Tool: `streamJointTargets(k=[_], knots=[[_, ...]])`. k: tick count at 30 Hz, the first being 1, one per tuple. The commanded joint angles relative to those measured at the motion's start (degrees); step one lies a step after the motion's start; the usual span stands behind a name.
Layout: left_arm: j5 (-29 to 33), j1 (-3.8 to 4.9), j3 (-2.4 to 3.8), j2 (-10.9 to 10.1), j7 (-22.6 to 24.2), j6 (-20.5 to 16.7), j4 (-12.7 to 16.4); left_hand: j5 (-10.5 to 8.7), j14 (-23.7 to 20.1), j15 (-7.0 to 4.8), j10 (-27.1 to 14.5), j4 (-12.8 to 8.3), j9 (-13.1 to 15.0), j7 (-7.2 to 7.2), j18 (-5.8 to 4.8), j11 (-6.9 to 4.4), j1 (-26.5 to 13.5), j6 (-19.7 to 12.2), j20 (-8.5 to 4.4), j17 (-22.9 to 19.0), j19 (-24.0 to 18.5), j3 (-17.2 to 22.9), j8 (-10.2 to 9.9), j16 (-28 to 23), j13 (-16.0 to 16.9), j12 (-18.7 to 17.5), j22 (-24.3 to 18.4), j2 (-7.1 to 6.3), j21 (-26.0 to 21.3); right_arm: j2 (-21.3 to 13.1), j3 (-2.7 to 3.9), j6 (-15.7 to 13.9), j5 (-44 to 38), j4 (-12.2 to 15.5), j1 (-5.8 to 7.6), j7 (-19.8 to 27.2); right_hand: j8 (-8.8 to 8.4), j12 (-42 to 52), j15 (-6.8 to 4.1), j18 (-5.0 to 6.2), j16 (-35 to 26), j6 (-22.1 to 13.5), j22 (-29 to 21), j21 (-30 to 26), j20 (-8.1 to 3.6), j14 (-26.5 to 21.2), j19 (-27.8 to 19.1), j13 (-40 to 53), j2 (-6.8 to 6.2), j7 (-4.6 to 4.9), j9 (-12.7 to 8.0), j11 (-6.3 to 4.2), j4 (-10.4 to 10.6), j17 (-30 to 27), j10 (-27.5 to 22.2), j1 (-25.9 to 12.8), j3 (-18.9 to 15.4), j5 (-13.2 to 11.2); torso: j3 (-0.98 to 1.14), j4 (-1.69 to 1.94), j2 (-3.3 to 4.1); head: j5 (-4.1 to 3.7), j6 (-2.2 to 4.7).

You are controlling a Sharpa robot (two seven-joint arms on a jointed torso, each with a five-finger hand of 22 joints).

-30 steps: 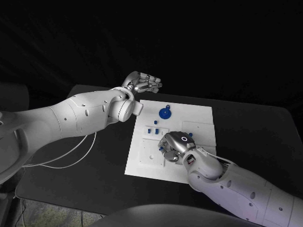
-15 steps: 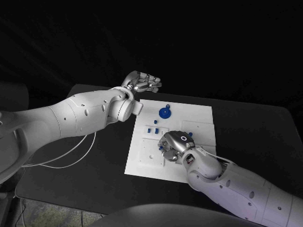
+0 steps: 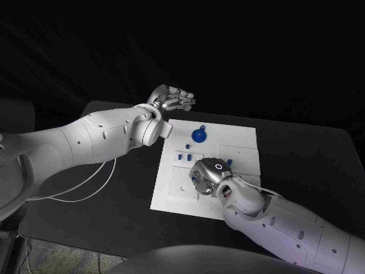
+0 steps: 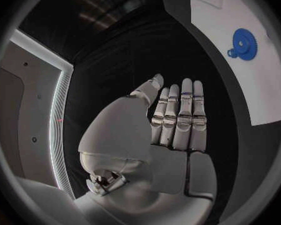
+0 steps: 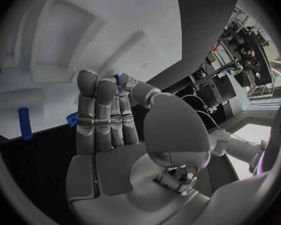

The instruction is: Assemble the parts on the task board

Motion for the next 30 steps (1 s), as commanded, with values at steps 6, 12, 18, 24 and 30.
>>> streamJointTargets(k=[6,12,18,24,30], knots=[[0.0,0.04,0.05,0.2,0.7,0.7,0.1,-0.09,-0.4,0.18,-0.3,0.3,0.0,-0.15,0.02,-0.01,-0.3,-0.1,0.03,0.0,0.4,0.1,-0.2,-0.3,0.0,0.2,-0.2,-0.23,0.3,0.7,-0.92,5.4,-2.2,-0.1,-0.24,-3.1,0.28,0.1,-0.08,0.96,-0.2,0.2,0.0,-0.1,-0.30,-0.2,2.1,0.0,0.83,-0.01,0.0,0.16,-0.2,0.0,0.2,0.2,-0.2,0.3,-0.01,0.08,0.05,-0.09,-0.12],[0.0,0.04,0.05,0.2,0.6,0.8,0.1,-0.09,-0.4,0.18,-0.3,0.3,0.0,-0.15,0.02,-0.01,-0.3,-0.1,0.03,0.0,0.4,0.1,-0.2,-0.3,0.0,0.2,-0.2,-0.23,0.3,0.8,-1.20,5.1,-2.2,-0.2,-0.19,-4.0,0.24,0.1,0.02,1.08,-0.3,-0.1,-0.1,-1.1,-0.19,-0.4,1.9,0.0,0.81,0.10,-0.1,0.27,-0.2,0.0,-0.1,-0.1,-0.1,0.4,-0.01,0.04,0.03,-0.06,-0.12],[0.0,0.04,0.05,0.2,0.4,1.1,0.2,-0.15,-0.6,0.23,-0.4,0.4,0.0,-0.14,0.01,0.03,-0.3,-0.2,0.08,0.0,0.3,0.1,-0.3,-0.3,0.0,0.2,-0.4,-0.23,0.3,0.8,-1.33,3.3,-1.1,-0.4,-0.14,-4.1,0.10,0.0,0.48,1.37,-0.3,-3.7,-0.7,-2.6,0.24,-0.4,1.9,-0.1,-1.02,0.97,-1.1,0.99,0.3,-0.3,-2.6,-1.2,-2.6,3.2,0.04,0.01,0.03,-0.06,-0.13],[0.0,0.04,0.05,0.1,0.3,1.3,0.2,-0.18,-0.6,0.25,-0.5,0.4,0.0,-0.14,0.01,0.05,-0.3,-0.2,0.09,0.0,0.3,0.0,-0.3,-0.3,0.0,0.1,-0.5,-0.27,0.3,0.6,-1.37,0.6,-0.2,0.0,-0.13,-3.4,0.20,0.0,1.31,2.08,-0.4,-6.7,-2.3,-4.6,1.00,-0.5,2.1,-0.2,-4.39,1.33,-3.2,2.19,1.3,-0.9,-7.0,-2.2,-4.9,3.4,0.08,0.00,0.04,-0.07,-0.11],[0.0,0.04,0.05,0.0,0.3,1.4,0.2,-0.20,-0.7,0.27,-0.5,0.4,0.0,-0.13,0.01,0.08,-0.3,-0.2,0.12,0.0,0.3,0.0,-0.3,-0.3,0.0,0.2,-0.6,-0.28,0.3,-0.3,-1.38,-2.0,0.3,1.5,-0.13,-2.9,0.22,0.0,1.98,2.95,-0.4,-8.5,-3.4,-5.2,1.80,-1.0,2.1,-0.2,-6.42,1.06,-3.6,3.13,1.7,-1.6,-10.7,-1.6,-6.2,3.8,0.09,0.03,0.06,-0.14,-0.07]])
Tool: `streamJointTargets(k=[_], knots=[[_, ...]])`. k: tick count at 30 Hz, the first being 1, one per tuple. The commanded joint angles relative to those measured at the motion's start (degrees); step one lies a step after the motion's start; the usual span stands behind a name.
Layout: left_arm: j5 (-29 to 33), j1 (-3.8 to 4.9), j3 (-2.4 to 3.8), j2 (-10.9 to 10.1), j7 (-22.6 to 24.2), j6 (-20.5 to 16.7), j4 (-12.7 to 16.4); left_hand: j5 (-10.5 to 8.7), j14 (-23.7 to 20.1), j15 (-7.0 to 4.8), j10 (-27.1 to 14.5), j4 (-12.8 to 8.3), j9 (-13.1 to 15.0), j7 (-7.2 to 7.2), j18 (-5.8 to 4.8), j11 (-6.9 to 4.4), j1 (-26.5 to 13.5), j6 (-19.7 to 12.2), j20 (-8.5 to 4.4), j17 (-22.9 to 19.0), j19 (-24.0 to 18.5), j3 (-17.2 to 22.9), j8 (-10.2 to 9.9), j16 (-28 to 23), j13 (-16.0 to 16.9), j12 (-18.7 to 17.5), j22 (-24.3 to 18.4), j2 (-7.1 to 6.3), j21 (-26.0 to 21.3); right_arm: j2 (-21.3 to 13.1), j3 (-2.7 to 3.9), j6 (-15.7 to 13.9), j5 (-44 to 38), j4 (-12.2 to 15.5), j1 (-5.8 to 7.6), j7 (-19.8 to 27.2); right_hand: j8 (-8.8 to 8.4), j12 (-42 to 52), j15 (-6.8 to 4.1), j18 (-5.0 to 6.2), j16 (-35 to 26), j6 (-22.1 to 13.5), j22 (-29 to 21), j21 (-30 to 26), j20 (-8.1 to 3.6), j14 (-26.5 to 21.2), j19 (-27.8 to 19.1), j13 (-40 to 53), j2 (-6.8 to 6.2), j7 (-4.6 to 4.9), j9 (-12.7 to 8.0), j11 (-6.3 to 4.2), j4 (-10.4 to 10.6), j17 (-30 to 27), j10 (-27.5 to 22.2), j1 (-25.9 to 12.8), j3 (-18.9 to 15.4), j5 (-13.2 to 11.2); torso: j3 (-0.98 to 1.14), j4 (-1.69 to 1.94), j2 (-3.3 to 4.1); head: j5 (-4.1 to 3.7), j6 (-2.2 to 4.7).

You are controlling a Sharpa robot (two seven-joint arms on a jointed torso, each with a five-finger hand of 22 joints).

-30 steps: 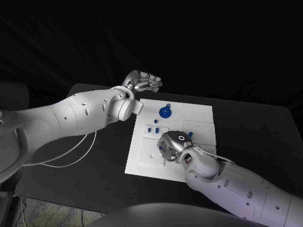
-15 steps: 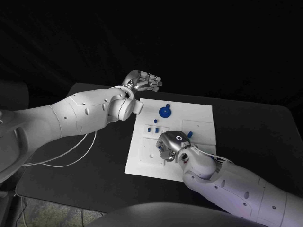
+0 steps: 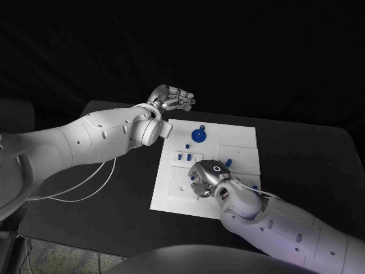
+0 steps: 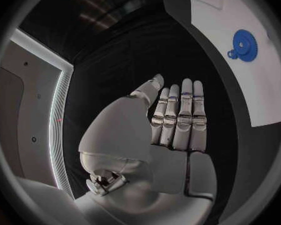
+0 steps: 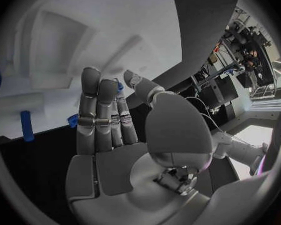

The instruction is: Assemble the parts on the task board

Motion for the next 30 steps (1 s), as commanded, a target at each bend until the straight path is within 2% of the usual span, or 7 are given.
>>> streamJointTargets(k=[1,9,14,17,19,25,30], knots=[[0.0,0.04,0.05,0.0,0.4,0.9,0.2,-0.20,-0.4,0.05,-0.3,0.3,0.0,-0.13,0.01,-0.13,-0.3,-0.2,0.12,0.0,0.3,-0.1,-0.3,-0.3,0.0,0.2,-0.1,-0.28,0.3,-0.6,-0.08,-1.8,1.1,0.8,-0.15,0.3,-0.14,0.5,0.50,0.62,-0.2,-0.4,-0.3,-0.4,0.42,-0.1,2.1,0.2,-0.74,-0.05,0.0,-0.02,0.0,-0.2,-0.5,0.1,-0.5,0.2,0.01,0.01,0.02,-0.07,0.05],[0.0,0.04,0.05,-0.4,0.5,0.8,0.3,-0.20,-0.4,0.05,-0.3,0.3,0.0,-0.13,0.01,-0.13,-0.3,-0.2,0.12,0.0,0.3,-0.1,-0.3,-0.3,0.0,0.2,-0.1,-0.28,0.3,-3.7,0.10,-3.3,1.6,4.9,-0.08,0.0,-0.15,0.5,0.69,1.20,0.1,-0.5,-1.1,-0.7,0.75,-0.4,2.1,0.1,-1.36,0.01,0.0,0.22,0.5,-1.1,-1.4,0.7,-1.6,0.4,0.02,-0.02,0.00,-0.07,0.20],[0.0,0.04,0.05,-0.7,0.6,0.7,0.3,-0.20,-0.4,0.03,-0.3,0.3,0.1,-0.14,0.04,-0.15,-0.3,-0.2,0.12,0.1,0.4,-0.2,-0.2,-0.3,0.0,0.2,-0.4,-0.25,0.3,-6.3,1.66,-3.6,2.3,7.8,0.07,-0.1,-0.13,0.5,0.59,1.09,0.4,-0.1,-1.6,-0.3,0.69,-0.4,2.2,0.1,-1.42,0.18,0.0,0.07,1.3,-1.7,-0.7,0.7,-0.6,0.2,0.03,-0.11,-0.03,-0.14,0.38],[0.0,0.04,0.05,-0.8,0.6,0.7,0.3,-0.20,-0.4,0.03,-0.3,0.3,0.1,-0.14,0.04,-0.15,-0.3,-0.2,0.12,0.1,0.4,-0.2,-0.2,-0.3,0.0,0.2,-0.4,-0.25,0.3,-7.9,3.24,-3.6,3.0,9.5,0.17,0.1,-0.14,0.5,0.43,0.91,0.6,0.2,-1.6,-0.1,0.56,-0.3,2.2,0.1,-1.24,0.32,0.0,-0.17,1.6,-1.7,0.4,0.8,0.3,0.1,0.01,-0.10,-0.04,-0.30,0.57],[0.0,0.04,0.04,-0.9,0.6,0.8,0.4,-0.20,-0.4,0.03,-0.3,0.3,0.1,-0.14,0.04,-0.15,-0.3,-0.2,0.12,0.1,0.4,-0.2,-0.2,-0.3,0.0,0.2,-0.4,-0.25,0.3,-8.9,4.77,-3.0,3.8,10.4,0.20,0.8,-0.14,0.5,0.30,0.75,0.7,0.3,-1.6,0.2,0.42,-0.2,2.2,0.1,-1.19,0.33,0.0,-0.34,1.7,-1.8,1.1,0.9,1.0,0.0,0.00,-0.06,0.01,-0.44,0.71],[0.0,0.04,0.04,-1.2,0.7,0.9,0.5,-0.21,-0.2,-0.04,-0.2,0.3,0.0,-0.14,0.03,-0.18,-0.2,-0.2,0.07,0.1,0.5,-0.2,-0.3,-0.2,0.0,0.2,-0.6,-0.23,0.4,-11.7,10.49,1.2,7.3,10.5,0.26,3.5,-0.14,0.4,-0.01,-0.04,1.0,0.7,-1.2,1.1,0.00,0.1,2.1,0.1,-0.73,0.66,0.0,-0.92,1.5,-1.8,3.9,1.5,2.1,-0.3,-0.07,-0.05,-0.03,-0.84,1.16],[0.0,0.04,0.04,-1.4,0.7,1.0,0.6,-0.21,-0.2,-0.04,-0.2,0.3,0.0,-0.14,0.03,-0.18,-0.2,-0.2,0.07,0.1,0.5,-0.2,-0.3,-0.2,0.0,0.2,-0.6,-0.23,0.4,-13.5,12.50,4.2,7.1,9.3,0.34,3.9,-0.22,0.5,0.59,0.07,0.8,-1.6,-1.5,0.7,0.40,-0.1,1.8,0.0,-1.95,0.13,-0.3,0.03,1.9,-2.0,-0.5,0.9,0.0,-2.8,-0.07,0.00,-0.01,-0.92,1.36]])
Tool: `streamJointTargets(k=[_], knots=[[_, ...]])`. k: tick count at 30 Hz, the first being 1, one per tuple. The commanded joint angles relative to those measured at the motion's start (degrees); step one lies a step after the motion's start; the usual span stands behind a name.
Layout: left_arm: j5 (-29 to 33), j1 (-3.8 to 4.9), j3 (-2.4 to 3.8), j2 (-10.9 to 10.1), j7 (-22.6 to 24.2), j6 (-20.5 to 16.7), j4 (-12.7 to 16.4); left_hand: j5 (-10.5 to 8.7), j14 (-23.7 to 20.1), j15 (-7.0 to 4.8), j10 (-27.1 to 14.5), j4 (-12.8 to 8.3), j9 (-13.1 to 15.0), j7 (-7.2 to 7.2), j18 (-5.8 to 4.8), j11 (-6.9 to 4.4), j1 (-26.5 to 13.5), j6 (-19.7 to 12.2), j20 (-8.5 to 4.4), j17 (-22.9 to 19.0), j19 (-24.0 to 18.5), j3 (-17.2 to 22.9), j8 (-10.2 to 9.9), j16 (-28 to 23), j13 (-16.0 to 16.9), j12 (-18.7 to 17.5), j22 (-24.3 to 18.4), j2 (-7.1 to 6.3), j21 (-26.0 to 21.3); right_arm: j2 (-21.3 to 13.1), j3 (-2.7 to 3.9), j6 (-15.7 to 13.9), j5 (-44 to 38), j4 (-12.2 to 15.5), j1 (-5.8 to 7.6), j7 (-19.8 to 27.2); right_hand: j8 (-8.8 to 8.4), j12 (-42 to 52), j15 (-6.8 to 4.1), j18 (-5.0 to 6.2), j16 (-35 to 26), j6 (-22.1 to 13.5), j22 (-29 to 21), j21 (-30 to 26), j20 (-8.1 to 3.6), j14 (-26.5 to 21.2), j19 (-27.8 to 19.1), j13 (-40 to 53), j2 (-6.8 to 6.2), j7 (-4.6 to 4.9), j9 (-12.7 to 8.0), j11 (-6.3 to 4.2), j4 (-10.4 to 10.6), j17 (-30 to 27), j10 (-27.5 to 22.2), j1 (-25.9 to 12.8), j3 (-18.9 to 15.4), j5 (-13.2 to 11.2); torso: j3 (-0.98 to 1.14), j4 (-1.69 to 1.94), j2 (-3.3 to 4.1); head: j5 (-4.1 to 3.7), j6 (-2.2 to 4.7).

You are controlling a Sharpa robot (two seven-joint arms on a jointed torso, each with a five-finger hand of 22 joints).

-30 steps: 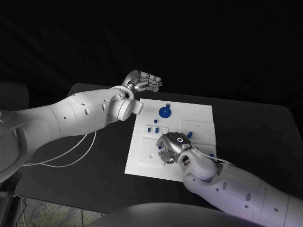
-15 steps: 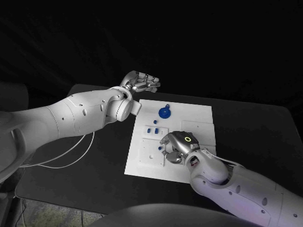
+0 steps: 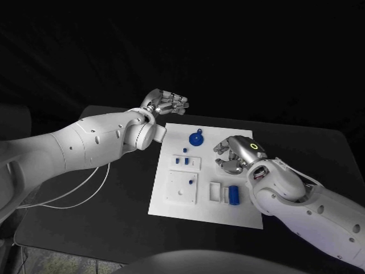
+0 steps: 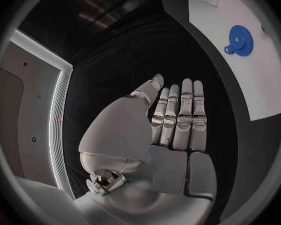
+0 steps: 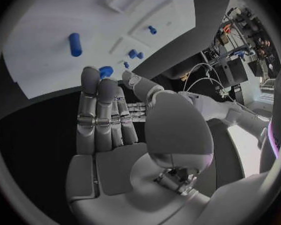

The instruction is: Assemble the parts on the task board

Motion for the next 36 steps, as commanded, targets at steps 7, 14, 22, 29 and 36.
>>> streamJointTargets(k=[7,14,22,29,36], knots=[[0.0,0.03,0.04,-0.1,0.7,1.0,0.3,-0.21,-0.2,-0.04,-0.2,0.2,0.0,-0.15,0.03,-0.17,-0.2,-0.2,0.07,0.1,0.5,-0.1,-0.3,-0.2,0.0,0.2,-0.1,-0.23,0.2,-1.2,1.04,7.9,0.4,-2.6,-0.02,2.0,-0.18,0.2,1.40,0.94,0.3,-3.4,-1.5,-1.1,0.90,-0.3,2.1,0.0,-0.53,-1.24,-0.2,1.45,1.1,-0.4,-6.4,2.1,-10.0,-1.8,0.02,0.19,0.10,-0.12,0.34],[0.0,0.03,0.04,-0.1,0.6,1.1,0.2,-0.21,-0.2,-0.04,-0.2,0.2,0.0,-0.15,0.03,-0.17,-0.2,-0.2,0.07,0.1,0.5,-0.1,-0.3,-0.2,0.0,0.2,-0.1,-0.23,0.2,-0.6,1.19,10.8,0.0,-4.8,-0.02,2.3,-0.16,0.3,1.44,1.03,0.5,-3.8,-2.4,-1.0,1.04,-0.3,2.2,0.0,-0.18,-1.53,-0.2,1.47,2.3,-0.5,-6.6,3.2,-12.4,-1.8,-0.05,0.22,0.11,-0.21,0.24],[0.0,0.03,0.04,-0.1,0.6,1.2,0.2,-0.25,-0.2,-0.04,-0.3,0.2,0.0,-0.13,-0.04,-0.15,-0.2,-0.2,0.04,0.1,0.5,-0.2,-0.3,-0.3,0.0,0.2,-0.4,-0.25,0.2,0.7,0.96,11.6,-0.2,-6.6,-0.03,2.8,-0.11,0.4,1.11,0.67,0.6,-3.3,-2.5,-0.5,0.81,-0.1,2.3,-0.1,1.32,-1.03,-0.1,0.55,2.1,-0.6,-3.1,3.5,-10.3,-1.8,-0.07,0.28,0.11,-0.20,0.21],[0.0,0.03,0.04,0.0,0.6,1.2,0.1,-0.25,-0.2,-0.04,-0.3,0.2,0.0,-0.13,-0.04,-0.15,-0.2,-0.2,0.04,0.1,0.5,-0.2,-0.3,-0.3,0.0,0.2,-0.4,-0.25,0.2,1.4,0.42,11.5,-0.6,-7.4,-0.03,2.9,-0.17,0.1,0.53,-0.34,0.9,0.5,-2.3,0.7,0.00,0.4,2.2,-0.1,2.02,0.08,-0.1,-0.41,1.5,-0.3,1.3,0.9,-1.5,-1.8,-0.06,0.23,0.11,-0.17,0.09],[0.0,0.03,0.04,0.1,0.5,1.3,0.1,-0.25,-0.2,-0.04,-0.3,0.2,0.0,-0.13,-0.04,-0.15,-0.2,-0.2,0.04,0.1,0.5,-0.2,-0.3,-0.3,0.0,0.2,-0.4,-0.25,0.2,1.6,-0.06,11.6,-1.9,-7.9,-0.03,2.2,0.13,0.2,-0.20,-0.48,1.1,3.3,-2.0,1.3,-0.56,0.4,2.2,0.0,4.01,-0.25,0.1,-1.30,0.8,-0.1,4.4,1.9,-0.1,-1.8,-0.05,0.23,0.12,-0.13,-0.07]])
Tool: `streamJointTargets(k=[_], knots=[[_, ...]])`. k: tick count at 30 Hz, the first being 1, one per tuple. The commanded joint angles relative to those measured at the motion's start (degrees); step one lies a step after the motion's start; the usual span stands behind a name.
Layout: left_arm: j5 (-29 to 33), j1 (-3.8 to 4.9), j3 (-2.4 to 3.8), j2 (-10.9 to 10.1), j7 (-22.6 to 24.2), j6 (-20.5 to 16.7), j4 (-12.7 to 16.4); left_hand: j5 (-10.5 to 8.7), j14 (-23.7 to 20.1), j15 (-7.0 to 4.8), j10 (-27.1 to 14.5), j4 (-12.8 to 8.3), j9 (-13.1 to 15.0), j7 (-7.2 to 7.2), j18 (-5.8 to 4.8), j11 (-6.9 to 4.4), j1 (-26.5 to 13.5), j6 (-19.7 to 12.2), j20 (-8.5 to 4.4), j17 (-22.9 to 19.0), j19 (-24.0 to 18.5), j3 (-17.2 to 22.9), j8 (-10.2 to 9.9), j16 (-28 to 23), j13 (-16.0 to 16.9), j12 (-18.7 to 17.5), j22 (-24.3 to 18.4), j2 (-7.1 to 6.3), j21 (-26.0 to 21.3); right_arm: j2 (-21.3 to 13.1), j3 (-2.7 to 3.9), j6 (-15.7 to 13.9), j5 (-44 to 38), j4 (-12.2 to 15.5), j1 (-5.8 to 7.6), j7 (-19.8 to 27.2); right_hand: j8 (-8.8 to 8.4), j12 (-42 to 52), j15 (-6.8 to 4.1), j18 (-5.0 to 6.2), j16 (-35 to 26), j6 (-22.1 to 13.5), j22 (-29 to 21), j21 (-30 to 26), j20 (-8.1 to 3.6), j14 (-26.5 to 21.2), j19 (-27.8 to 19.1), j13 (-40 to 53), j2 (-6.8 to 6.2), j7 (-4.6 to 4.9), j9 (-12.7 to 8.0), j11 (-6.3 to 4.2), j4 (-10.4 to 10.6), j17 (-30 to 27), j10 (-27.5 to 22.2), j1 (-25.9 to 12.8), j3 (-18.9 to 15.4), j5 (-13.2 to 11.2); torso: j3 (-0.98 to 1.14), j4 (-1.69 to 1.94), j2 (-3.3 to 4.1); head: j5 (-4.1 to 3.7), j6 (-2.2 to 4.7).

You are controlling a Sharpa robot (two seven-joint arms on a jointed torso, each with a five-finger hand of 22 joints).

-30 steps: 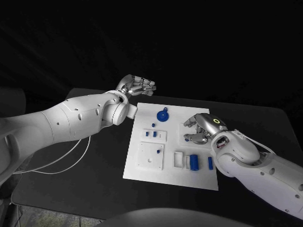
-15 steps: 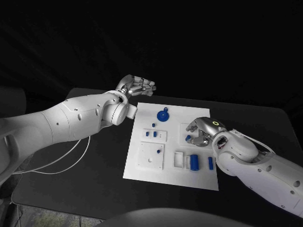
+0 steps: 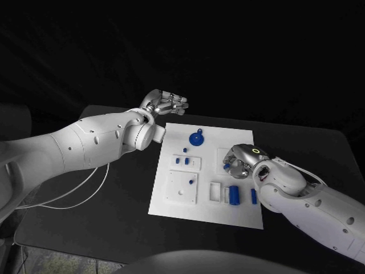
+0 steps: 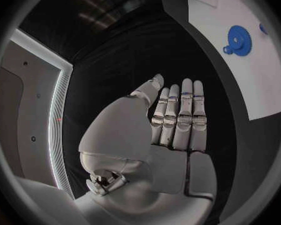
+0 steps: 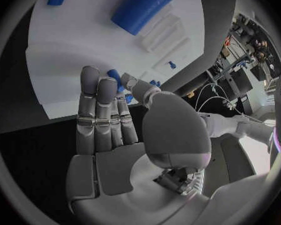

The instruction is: Assemble the parts on the task board

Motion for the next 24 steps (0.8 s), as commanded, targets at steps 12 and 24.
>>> streamJointTargets(k=[12,24], knots=[[0.0,0.04,0.05,0.2,0.4,1.0,0.0,-0.27,-0.3,-0.01,-0.4,0.3,0.0,-0.14,-0.06,-0.12,-0.3,-0.2,0.06,0.1,0.5,-0.2,-0.3,-0.3,0.0,0.2,-0.3,-0.19,0.3,0.8,-1.12,-0.7,-2.8,-0.6,-0.07,-1.3,0.14,0.0,-1.25,-1.31,0.3,2.7,1.1,1.1,-1.48,-0.1,2.0,0.1,3.41,-0.43,0.0,-0.76,-1.8,0.6,2.6,0.0,1.8,-0.4,0.06,-0.01,0.02,-0.11,-0.18],[0.0,0.04,0.05,0.3,0.4,1.1,-0.2,-0.27,-0.3,-0.01,-0.4,0.3,0.0,-0.14,-0.06,-0.12,-0.3,-0.2,0.06,0.1,0.5,-0.2,-0.3,-0.3,0.0,0.2,-0.3,-0.19,0.3,0.6,-1.42,-6.1,-3.1,0.3,-0.07,-3.7,0.13,0.1,-2.07,-1.80,-0.2,5.4,2.2,2.6,-2.32,0.4,2.1,0.3,5.14,-1.21,0.8,-1.65,-4.0,0.7,5.6,-2.6,5.6,-0.3,0.03,0.01,-0.02,-0.16,-0.23]])
